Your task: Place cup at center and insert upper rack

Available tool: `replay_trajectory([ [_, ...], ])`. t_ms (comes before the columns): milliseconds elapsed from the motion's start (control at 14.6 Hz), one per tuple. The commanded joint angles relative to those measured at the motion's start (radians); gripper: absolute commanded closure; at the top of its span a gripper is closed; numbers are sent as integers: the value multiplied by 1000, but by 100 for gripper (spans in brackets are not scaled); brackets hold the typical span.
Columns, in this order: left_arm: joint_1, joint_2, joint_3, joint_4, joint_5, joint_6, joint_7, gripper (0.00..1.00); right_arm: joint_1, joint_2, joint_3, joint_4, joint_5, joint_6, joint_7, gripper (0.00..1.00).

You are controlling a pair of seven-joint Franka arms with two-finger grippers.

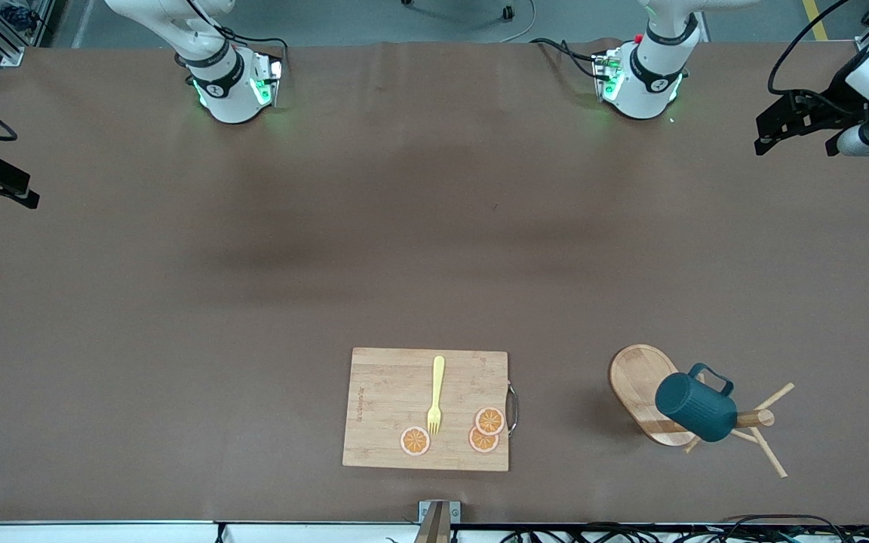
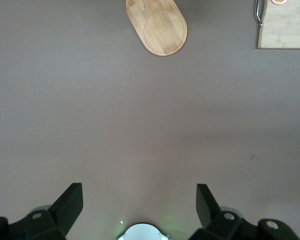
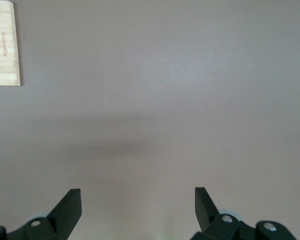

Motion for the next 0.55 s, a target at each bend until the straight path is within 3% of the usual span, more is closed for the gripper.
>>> replay_trajectory([
  [0, -9, -14, 9, -17, 12, 15, 18, 0, 7, -40, 1, -21, 0, -42, 10, 0],
  [479, -6, -12, 9, -9, 10, 15, 20, 0, 41, -86, 2, -50, -31, -48, 8, 0],
])
